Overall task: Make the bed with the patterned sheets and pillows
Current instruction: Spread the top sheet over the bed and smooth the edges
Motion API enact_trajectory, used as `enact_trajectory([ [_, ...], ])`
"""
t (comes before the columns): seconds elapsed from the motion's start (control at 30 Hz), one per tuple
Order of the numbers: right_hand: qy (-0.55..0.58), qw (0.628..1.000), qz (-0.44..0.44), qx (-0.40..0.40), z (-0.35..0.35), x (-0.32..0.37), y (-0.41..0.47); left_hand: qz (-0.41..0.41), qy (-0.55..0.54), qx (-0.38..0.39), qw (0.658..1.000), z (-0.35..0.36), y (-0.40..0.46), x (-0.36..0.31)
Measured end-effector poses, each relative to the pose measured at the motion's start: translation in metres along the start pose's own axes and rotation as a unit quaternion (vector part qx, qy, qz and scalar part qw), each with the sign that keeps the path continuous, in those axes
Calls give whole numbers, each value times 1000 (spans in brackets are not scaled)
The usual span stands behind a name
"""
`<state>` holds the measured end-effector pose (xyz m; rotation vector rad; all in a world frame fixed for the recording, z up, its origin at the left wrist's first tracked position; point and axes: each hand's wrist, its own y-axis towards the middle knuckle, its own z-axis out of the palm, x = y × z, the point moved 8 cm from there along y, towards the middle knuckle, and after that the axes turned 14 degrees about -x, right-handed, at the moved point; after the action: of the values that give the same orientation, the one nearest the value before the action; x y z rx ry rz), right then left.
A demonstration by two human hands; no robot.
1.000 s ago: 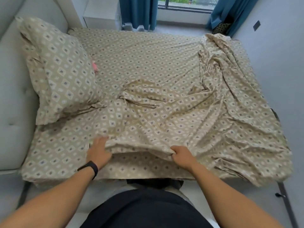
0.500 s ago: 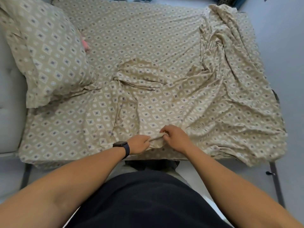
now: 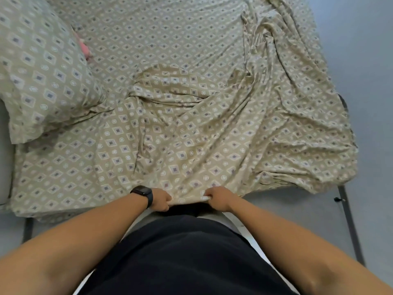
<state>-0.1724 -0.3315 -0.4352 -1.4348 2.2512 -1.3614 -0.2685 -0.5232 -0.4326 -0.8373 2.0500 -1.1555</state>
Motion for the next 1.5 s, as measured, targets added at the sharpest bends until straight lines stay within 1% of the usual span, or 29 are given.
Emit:
enact_trajectory([
  [0.07, 66, 997, 7, -40, -9, -2, 2, 8, 3, -15, 1000, -2, -1, 0],
  [0.2, 156, 984, 39, -77, -18, -15, -1, 52, 7, -43, 998, -9, -1, -21],
  [0.3, 254, 953, 107, -124, -26, -43, -6, 75, -5, -67, 995, -18, 3, -45],
  [0.4, 282, 934, 144, -166, -36, -79, -14, 100, -7, -97, 990, -29, 12, -67],
  [0.47, 282, 925, 168, -190, -41, -107, -22, 105, -4, -98, 990, -32, 21, -79],
  [0.57, 276, 917, 207, -200, -40, -157, -32, 85, 1, -96, 992, -40, 34, -95],
  [0.6, 272, 918, 214, -195, -40, -173, -33, 76, -3, -103, 992, -48, 39, -99],
  [0.73, 224, 943, 203, -136, -57, -252, -32, 25, -45, -150, 987, -78, 65, -135],
  [0.77, 216, 947, 201, -129, -67, -269, -33, 13, -62, -161, 985, -83, 68, -148],
  [0.8, 202, 951, 194, -129, -88, -303, -31, -3, -84, -173, 981, -90, 84, -176],
  [0.83, 188, 957, 176, -135, -103, -306, -31, -8, -105, -185, 977, -92, 86, -185],
  [0.93, 161, 965, 135, -155, -162, -337, -15, 9, -147, -186, 971, -107, 100, -242],
  [0.97, 146, 970, 122, -150, -174, -350, -18, 16, -153, -176, 972, -99, 101, -268],
  [1.07, 141, 967, 95, -188, -220, -367, -13, 16, -183, -184, 966, -105, 108, -313],
  [1.13, 155, 961, 90, -209, -238, -376, -18, 27, -200, -187, 961, -110, 105, -337],
  [1.2, 173, 958, 92, -209, -239, -385, -28, 38, -196, -183, 963, -108, 106, -354],
  [1.33, 187, 956, 117, -194, -207, -408, -51, 24, -194, -182, 964, -100, 114, -358],
  [1.37, 182, 959, 117, -185, -201, -409, -56, 13, -190, -173, 966, -99, 116, -355],
  [1.4, 178, 961, 126, -170, -184, -418, -68, 7, -183, -147, 972, -86, 118, -358],
  [1.5, 158, 972, 107, -137, -159, -433, -91, -23, -150, -92, 984, -68, 122, -361],
])
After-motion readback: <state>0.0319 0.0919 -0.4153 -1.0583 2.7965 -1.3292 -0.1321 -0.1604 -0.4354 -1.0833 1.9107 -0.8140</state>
